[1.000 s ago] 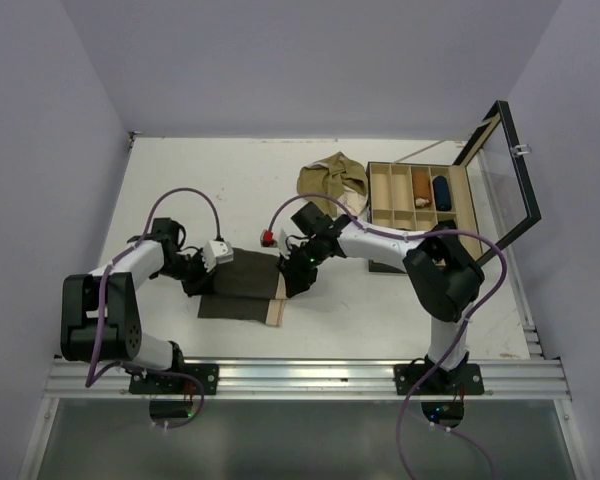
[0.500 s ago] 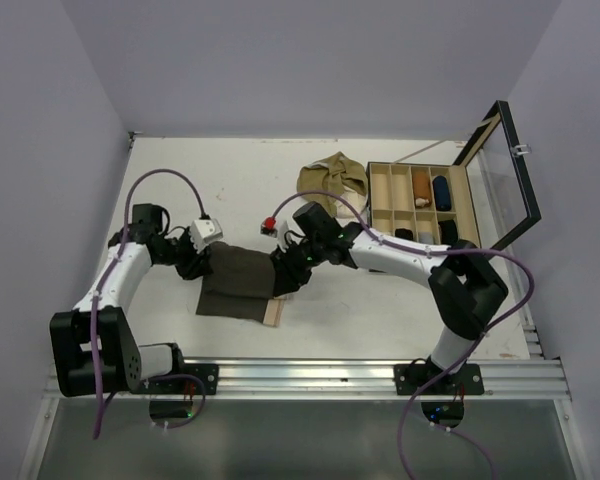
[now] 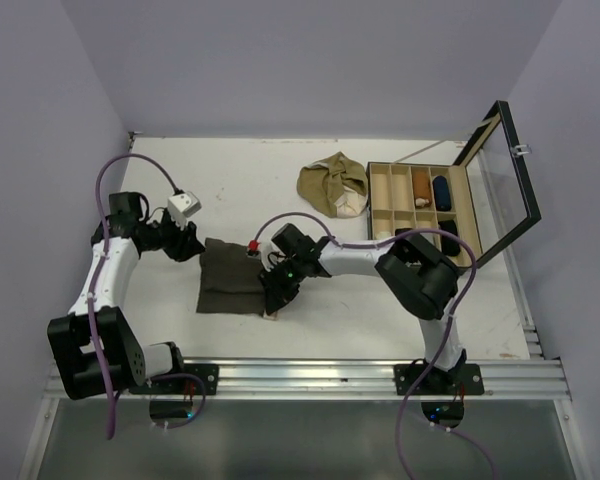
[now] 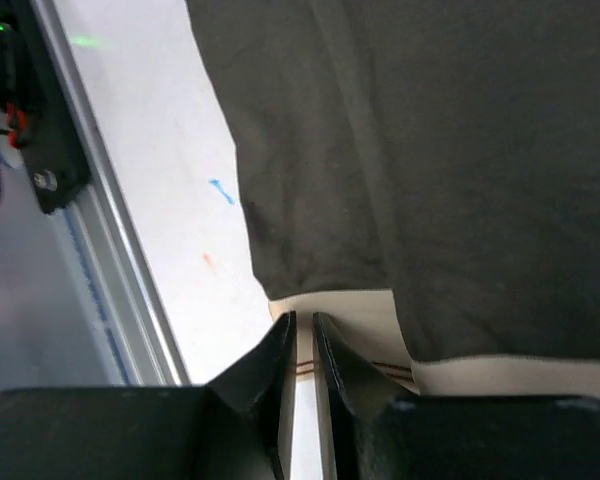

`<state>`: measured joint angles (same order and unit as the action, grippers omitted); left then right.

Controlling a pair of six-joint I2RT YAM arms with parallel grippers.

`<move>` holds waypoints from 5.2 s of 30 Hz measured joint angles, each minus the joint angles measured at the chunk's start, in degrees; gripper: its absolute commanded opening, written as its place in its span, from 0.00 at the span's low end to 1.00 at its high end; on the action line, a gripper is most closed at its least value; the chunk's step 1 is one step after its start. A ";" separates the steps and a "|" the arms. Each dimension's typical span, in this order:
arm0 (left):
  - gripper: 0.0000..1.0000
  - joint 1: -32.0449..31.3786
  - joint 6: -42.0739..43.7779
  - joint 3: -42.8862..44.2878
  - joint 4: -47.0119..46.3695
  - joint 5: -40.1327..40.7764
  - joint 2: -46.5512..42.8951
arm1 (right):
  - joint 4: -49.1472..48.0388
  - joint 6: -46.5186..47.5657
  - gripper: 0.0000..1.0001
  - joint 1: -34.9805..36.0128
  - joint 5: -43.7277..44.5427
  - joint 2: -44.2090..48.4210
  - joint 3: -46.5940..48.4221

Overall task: Roll the underwear
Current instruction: Fold the underwear

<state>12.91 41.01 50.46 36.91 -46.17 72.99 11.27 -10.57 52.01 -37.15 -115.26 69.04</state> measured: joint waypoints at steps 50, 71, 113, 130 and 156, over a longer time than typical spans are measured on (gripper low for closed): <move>0.40 -46.97 -16.39 -2.62 -35.15 31.80 17.84 | -24.28 -41.90 0.30 -18.29 4.28 7.82 -20.76; 0.00 -47.82 -14.27 0.98 -34.64 34.07 23.85 | -26.77 -45.53 0.19 -19.10 1.57 4.22 -19.32; 0.00 -44.15 -15.98 2.64 -24.81 28.15 12.76 | -8.44 -28.17 0.30 -22.40 1.90 7.54 -6.56; 0.00 -41.64 -16.48 3.34 -24.90 25.38 12.81 | -10.38 -31.30 0.05 -24.76 -0.52 -2.34 -0.02; 0.00 -40.35 -17.94 3.34 -25.57 24.09 12.79 | -25.44 -42.97 0.04 -23.39 0.20 -7.21 6.64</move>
<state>-27.44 23.07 53.80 11.33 -22.09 85.78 -14.17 -53.54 28.62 -36.95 -122.48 75.68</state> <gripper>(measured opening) 0.010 0.047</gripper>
